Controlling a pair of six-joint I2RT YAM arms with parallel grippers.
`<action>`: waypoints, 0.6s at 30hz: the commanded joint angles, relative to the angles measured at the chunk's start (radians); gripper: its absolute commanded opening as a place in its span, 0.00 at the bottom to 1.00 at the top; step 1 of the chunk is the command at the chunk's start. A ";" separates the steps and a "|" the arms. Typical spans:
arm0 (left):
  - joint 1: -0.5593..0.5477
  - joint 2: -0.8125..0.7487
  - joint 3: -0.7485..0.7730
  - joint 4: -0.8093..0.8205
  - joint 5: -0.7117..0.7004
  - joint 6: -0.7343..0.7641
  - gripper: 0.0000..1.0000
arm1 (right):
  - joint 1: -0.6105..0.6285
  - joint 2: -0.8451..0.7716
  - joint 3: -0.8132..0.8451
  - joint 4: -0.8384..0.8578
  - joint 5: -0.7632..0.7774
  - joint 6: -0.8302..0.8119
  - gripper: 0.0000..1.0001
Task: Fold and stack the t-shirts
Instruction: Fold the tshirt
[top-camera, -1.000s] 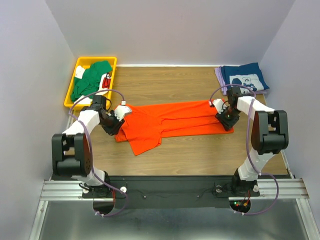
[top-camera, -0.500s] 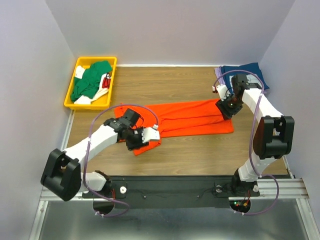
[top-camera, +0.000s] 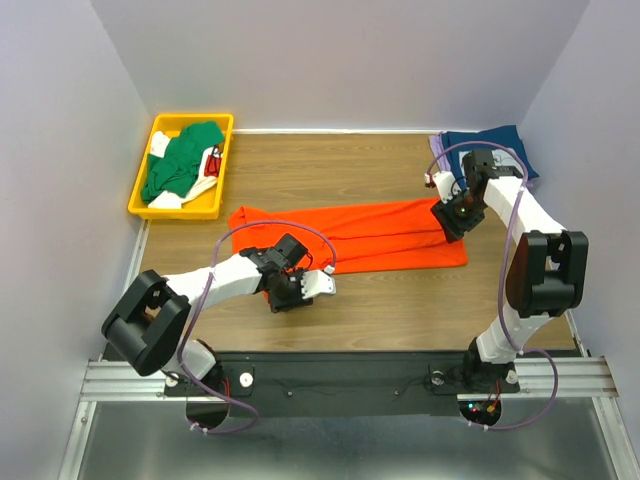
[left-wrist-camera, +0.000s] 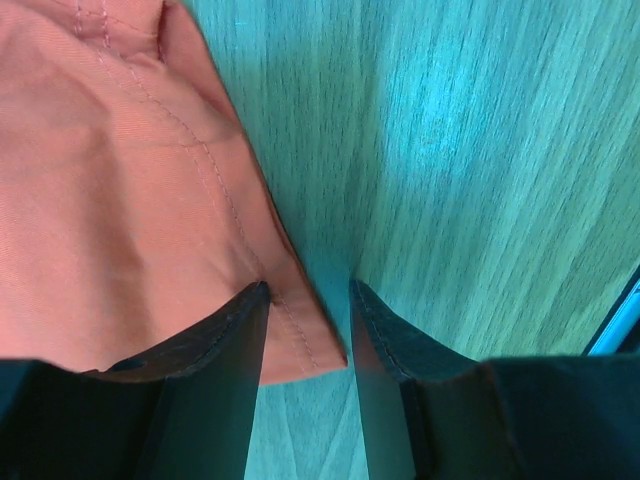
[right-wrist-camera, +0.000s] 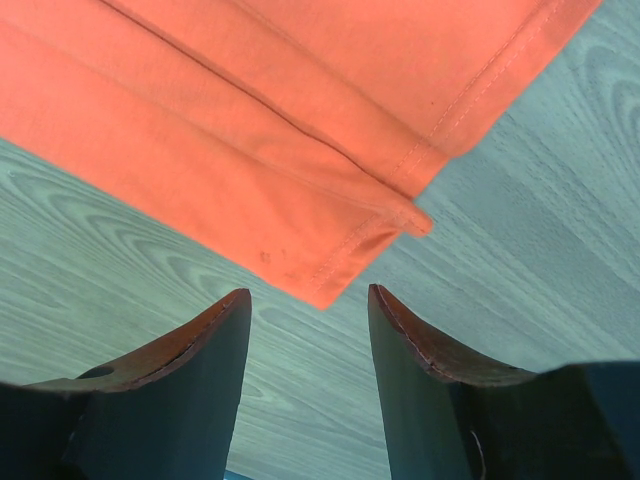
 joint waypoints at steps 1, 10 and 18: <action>-0.006 0.066 -0.038 0.055 -0.046 -0.006 0.45 | -0.004 0.010 0.036 -0.013 0.000 0.007 0.56; 0.045 0.025 0.100 -0.043 -0.045 0.030 0.00 | -0.004 0.018 0.037 -0.013 -0.006 -0.001 0.55; 0.213 0.071 0.402 -0.161 -0.023 0.124 0.00 | -0.004 0.041 0.053 -0.012 -0.021 -0.005 0.54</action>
